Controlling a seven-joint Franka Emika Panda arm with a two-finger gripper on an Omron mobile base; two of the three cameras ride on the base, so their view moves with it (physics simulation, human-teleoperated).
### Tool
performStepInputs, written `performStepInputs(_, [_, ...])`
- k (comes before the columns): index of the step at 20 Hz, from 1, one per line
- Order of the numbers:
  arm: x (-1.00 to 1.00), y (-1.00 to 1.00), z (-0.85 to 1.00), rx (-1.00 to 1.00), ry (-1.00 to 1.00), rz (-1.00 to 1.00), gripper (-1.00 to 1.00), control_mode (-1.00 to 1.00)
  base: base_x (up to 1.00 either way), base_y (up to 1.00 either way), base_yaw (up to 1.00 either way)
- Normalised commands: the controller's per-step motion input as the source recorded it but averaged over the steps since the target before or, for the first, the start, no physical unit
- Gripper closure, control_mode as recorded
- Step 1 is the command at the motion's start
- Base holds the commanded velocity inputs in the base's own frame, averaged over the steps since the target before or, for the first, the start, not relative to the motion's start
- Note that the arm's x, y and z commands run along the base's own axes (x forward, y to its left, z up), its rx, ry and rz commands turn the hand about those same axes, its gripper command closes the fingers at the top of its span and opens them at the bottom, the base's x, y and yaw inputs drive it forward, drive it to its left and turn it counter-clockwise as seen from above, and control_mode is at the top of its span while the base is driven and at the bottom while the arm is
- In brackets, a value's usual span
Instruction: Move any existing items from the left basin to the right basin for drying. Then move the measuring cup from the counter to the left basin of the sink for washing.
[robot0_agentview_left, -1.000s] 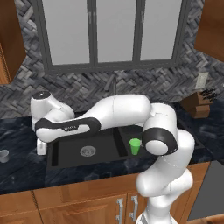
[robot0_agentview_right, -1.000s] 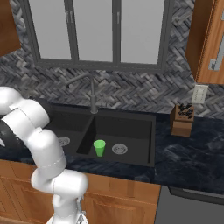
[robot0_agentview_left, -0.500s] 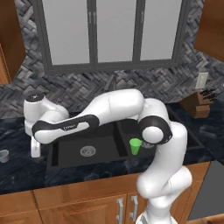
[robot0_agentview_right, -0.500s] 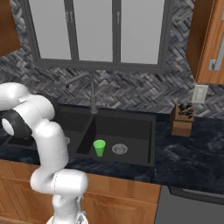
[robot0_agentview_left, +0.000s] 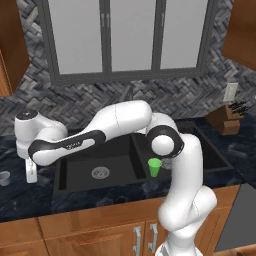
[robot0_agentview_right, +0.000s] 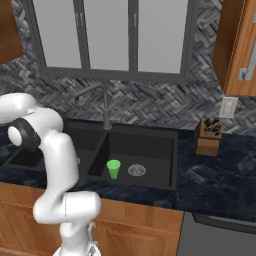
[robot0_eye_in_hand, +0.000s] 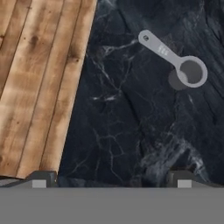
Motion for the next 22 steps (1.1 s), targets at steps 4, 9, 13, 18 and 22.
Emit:
performStepInputs(4, [0.06,0.33,0.00,-0.03,0.00,0.08,-1.00,-1.00,0.00,0.00,0.00])
performStepInputs(9, [0.11,0.28,0.00,-0.03,0.00,0.08,-1.00,-1.00,0.00,0.00,0.00])
performStepInputs(13, [0.08,0.19,-0.05,-0.03,0.01,0.07,-1.00,-1.00,0.00,0.00,0.00])
performStepInputs(18, [0.09,0.14,-0.11,-0.03,0.00,0.03,-1.00,-1.00,0.00,0.00,0.00])
performStepInputs(22, [0.05,0.13,-0.18,-0.02,0.00,0.06,-1.00,-1.00,0.00,0.00,0.00])
